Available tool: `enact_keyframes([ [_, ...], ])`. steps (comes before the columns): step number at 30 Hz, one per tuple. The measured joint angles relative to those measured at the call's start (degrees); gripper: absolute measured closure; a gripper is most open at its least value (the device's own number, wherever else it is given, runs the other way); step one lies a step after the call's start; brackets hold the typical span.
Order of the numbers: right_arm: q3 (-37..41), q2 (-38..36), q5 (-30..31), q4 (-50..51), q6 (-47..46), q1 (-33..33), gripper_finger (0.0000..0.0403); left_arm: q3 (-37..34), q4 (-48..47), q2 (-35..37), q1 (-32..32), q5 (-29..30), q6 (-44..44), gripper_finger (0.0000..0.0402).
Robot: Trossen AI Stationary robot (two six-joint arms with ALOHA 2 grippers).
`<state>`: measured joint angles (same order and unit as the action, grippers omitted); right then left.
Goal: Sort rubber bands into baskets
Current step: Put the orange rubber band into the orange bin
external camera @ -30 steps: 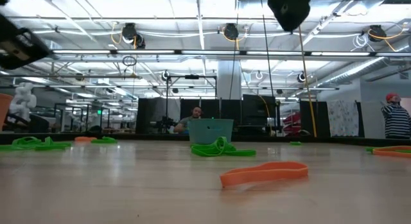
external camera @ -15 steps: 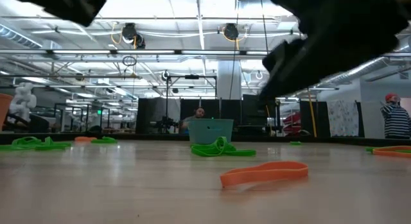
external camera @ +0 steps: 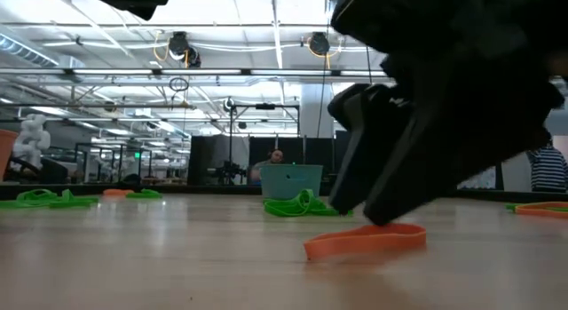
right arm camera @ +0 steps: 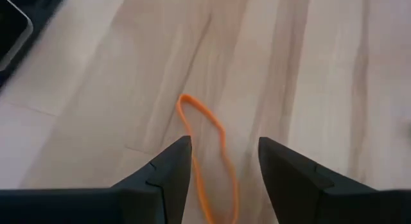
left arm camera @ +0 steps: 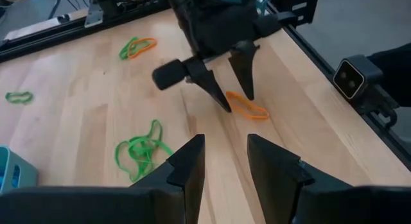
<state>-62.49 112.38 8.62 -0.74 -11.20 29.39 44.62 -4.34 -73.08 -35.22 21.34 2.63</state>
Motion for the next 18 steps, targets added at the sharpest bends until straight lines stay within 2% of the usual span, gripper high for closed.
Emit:
enact_keyframes([
  [11, -1.8, 3.27, 0.08, 1.65, -3.55, 0.02, 0.0232, -0.04, -0.07, -0.02, 0.0, -0.04, 0.02, 0.0276],
  [14, -1.8, 3.3, 0.02, 2.21, -4.34, 0.02, 0.0249, -0.04, -0.14, -0.02, 0.0, -0.04, 0.02, 0.0276],
  [18, -1.98, 3.31, -0.78, 5.35, -5.09, 0.43, 0.0298, -0.04, -0.48, -0.02, -0.11, -0.08, 0.04, 0.0276],
])
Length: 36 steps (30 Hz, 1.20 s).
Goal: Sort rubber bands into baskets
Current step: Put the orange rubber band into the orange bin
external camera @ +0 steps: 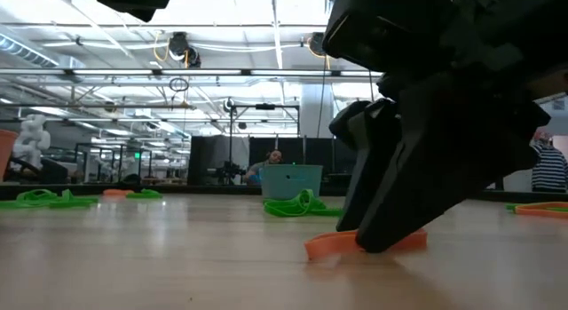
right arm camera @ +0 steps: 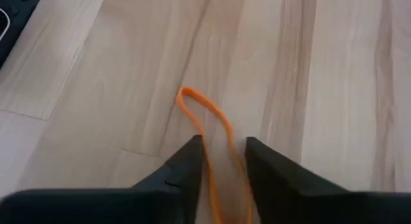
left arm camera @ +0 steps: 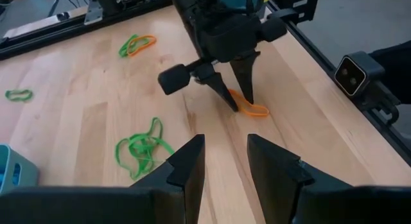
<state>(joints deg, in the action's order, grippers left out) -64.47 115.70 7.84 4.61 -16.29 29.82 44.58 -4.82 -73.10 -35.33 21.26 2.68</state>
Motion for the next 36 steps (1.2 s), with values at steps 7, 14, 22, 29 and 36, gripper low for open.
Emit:
enact_keyframes([
  [7, 0.27, -0.91, -0.06, 0.07, 0.32, 0.46, 0.0394, 0.0, 2.35, -1.19, -0.04, -1.62, -0.03, 0.0276],
  [14, -2.28, -4.53, 7.81, 3.83, 3.37, 0.39, 0.04, -0.02, 9.18, -7.91, 0.61, -2.17, -0.02, 0.0276],
  [22, -4.8, -9.8, 14.89, 7.6, 4.97, 0.26, 0.0402, 0.0, 21.88, -16.6, 3.5, -2.39, 8.27, 0.0276],
  [29, -6.33, -10.25, 15.37, 6.97, 7.16, -0.52, 0.0402, 0.0, 26.6, -20.13, 8.9, -11.76, 12.5, 0.0276],
  [36, -6.4, -10.25, 17.39, 7.03, 7.08, -1.53, 0.0403, 0.0, 29.79, -20.92, 10.25, -15.59, 5.87, 0.0276],
])
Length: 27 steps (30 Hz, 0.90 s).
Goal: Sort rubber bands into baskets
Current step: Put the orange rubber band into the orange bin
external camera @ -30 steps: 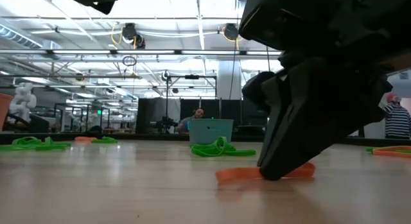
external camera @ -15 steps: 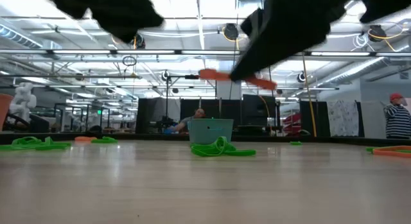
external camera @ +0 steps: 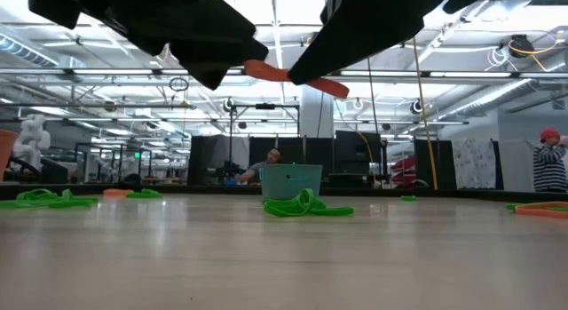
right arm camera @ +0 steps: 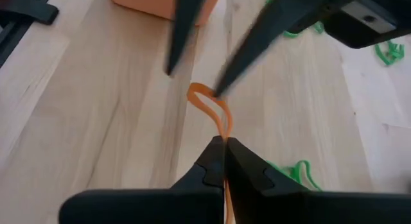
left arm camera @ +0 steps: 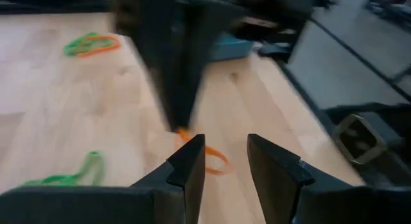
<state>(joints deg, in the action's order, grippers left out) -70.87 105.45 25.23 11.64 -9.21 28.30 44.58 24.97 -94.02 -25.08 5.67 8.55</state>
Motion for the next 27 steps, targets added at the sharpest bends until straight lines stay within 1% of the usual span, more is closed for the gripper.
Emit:
enact_keyframes([
  [2, 0.0, 0.0, -0.02, -0.03, -0.02, -0.22, 0.0403, 0.0, -0.32, 0.0, 0.82, 2.12, 1.04, 0.0276],
  [4, 0.0, -0.02, 0.0, -0.04, 0.0, -0.34, 0.0403, 0.0, -0.92, 0.0, 1.66, 2.86, 1.24, 0.0276],
  [12, 0.0, -0.01, 0.0, 0.04, 0.36, -1.55, 0.0403, 0.0, -0.94, 0.0, 2.21, 1.67, 0.17, 0.0276],
  [18, 0.0, -0.02, 0.29, -0.18, 1.43, -2.17, 0.0402, 0.0, -2.17, 0.0, 3.0, 1.71, 2.64, 0.0276],
  [20, 0.0, -0.01, -0.22, -0.19, 1.53, -2.14, 0.0402, 0.0, -2.14, 0.0, 3.31, 1.73, 2.74, 0.0276],
  [23, 0.0, -0.02, -2.63, -0.22, 1.45, -2.14, 0.0402, 0.0, -2.14, 0.0, 3.63, 1.84, 2.7, 0.0276],
  [27, 0.0, -0.02, -2.64, -0.25, 1.05, -2.11, 0.0402, 0.0, -2.12, 0.0, 3.74, 1.86, 2.7, 0.0276],
])
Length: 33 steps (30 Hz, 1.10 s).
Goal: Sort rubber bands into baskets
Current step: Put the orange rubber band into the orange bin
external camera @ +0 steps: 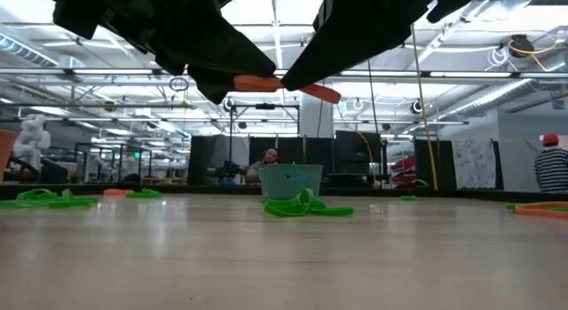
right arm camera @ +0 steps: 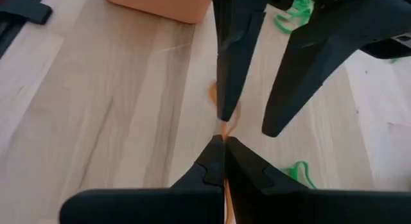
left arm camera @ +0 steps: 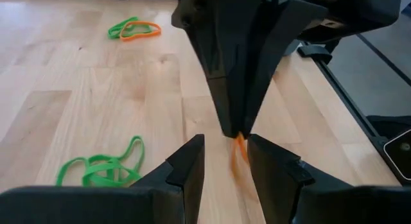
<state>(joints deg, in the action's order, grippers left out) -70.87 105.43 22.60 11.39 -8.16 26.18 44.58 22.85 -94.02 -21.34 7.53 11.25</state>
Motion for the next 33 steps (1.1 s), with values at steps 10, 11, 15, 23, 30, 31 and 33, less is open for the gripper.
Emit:
enact_keyframes([
  [10, -0.01, 0.0, 1.43, 0.04, 0.18, -1.04, 0.0402, 0.02, 0.12, -0.33, -0.04, -2.81, 0.39, 0.0276],
  [11, 0.0, 0.0, 1.38, 0.08, 0.26, -1.04, 0.0402, 0.02, 0.07, -0.52, -0.04, -2.8, 0.4, 0.0276],
  [15, -0.01, 0.0, 1.28, -0.01, 0.26, -1.01, 0.0402, 0.05, 0.22, -2.09, 0.02, -2.75, 0.44, 0.0276],
  [23, -0.02, 0.0, -0.51, -0.03, -0.66, -1.04, 0.0402, 0.07, 0.28, -3.04, 0.02, -1.16, -0.13, 0.0276],
  [30, -0.02, 0.0, -0.59, 0.07, -0.72, -1.04, 0.0402, 0.07, 0.63, -3.04, 0.02, -1.14, -1.8, 0.028],
  [31, -0.02, 0.0, -0.59, 0.07, -0.75, -1.04, 0.0403, 0.07, 0.63, -3.04, 0.02, -1.31, -2.52, 0.0285],
  [33, -0.02, 0.0, -0.58, 0.07, -0.75, -1.04, 0.0403, 0.04, 0.61, -3.04, 0.02, -1.46, -3.17, 0.0306],
])
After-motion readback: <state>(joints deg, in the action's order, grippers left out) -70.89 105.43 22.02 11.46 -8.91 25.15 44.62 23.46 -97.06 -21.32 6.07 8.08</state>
